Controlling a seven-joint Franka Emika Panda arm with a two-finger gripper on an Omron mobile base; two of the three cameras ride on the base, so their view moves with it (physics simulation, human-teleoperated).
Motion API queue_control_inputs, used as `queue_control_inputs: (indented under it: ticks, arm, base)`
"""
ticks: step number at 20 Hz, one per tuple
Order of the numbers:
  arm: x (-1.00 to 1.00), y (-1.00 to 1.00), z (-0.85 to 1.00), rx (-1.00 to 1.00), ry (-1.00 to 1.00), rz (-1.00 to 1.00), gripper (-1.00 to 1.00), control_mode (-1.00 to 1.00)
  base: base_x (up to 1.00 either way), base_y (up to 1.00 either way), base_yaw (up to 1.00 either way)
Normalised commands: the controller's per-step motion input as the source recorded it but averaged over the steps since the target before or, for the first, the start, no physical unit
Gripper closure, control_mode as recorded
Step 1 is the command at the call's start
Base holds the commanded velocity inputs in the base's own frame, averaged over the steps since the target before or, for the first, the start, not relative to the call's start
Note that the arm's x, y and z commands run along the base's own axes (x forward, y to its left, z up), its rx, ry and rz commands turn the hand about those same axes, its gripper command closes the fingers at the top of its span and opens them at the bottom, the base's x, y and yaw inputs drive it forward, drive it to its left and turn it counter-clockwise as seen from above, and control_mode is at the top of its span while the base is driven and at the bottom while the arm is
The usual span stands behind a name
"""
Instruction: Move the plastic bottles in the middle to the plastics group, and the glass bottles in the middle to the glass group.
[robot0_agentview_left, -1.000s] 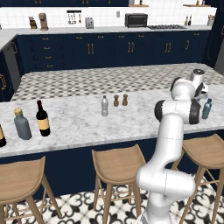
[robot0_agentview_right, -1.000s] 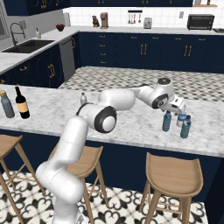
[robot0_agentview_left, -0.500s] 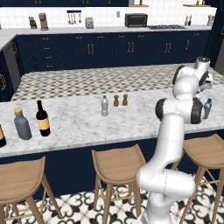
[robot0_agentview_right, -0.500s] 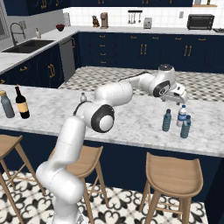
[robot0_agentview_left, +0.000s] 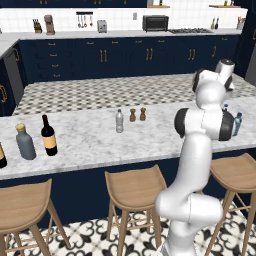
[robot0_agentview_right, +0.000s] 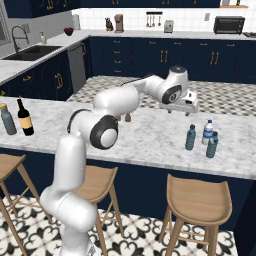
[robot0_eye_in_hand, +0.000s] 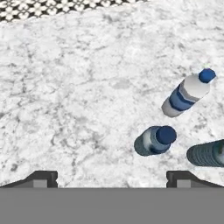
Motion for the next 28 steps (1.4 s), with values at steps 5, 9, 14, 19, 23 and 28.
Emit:
queue_control_inputs:
  ticks: [5, 9, 14, 19, 23, 28]
  arm:
    - [-0.18, 1.0, 0.0, -0.06, -0.01, 0.19, -1.0, -1.0]
    - [-0.36, 1.0, 0.0, -0.09, -0.04, 0.2, -1.0, -1.0]
    - [-0.25, 1.0, 0.03, -0.1, -0.02, 0.21, -1.0, -1.0]
    - [-0.08, 1.0, 0.4, -0.02, -0.07, 0.21, -1.0, -1.0]
    - [-0.05, 1.0, 0.46, -0.01, -0.02, 0.18, -1.0, -1.0]
    - [0.0, 1.0, 0.15, 0.0, -0.01, 0.14, -1.0, -1.0]
  base:
    - [0.0, 0.0, 0.0]
    - [0.0, 0.0, 0.0]
    - [0.0, 0.0, 0.0]
    - [0.0, 0.0, 0.0]
    - [0.0, 0.0, 0.0]
    - [0.0, 0.0, 0.0]
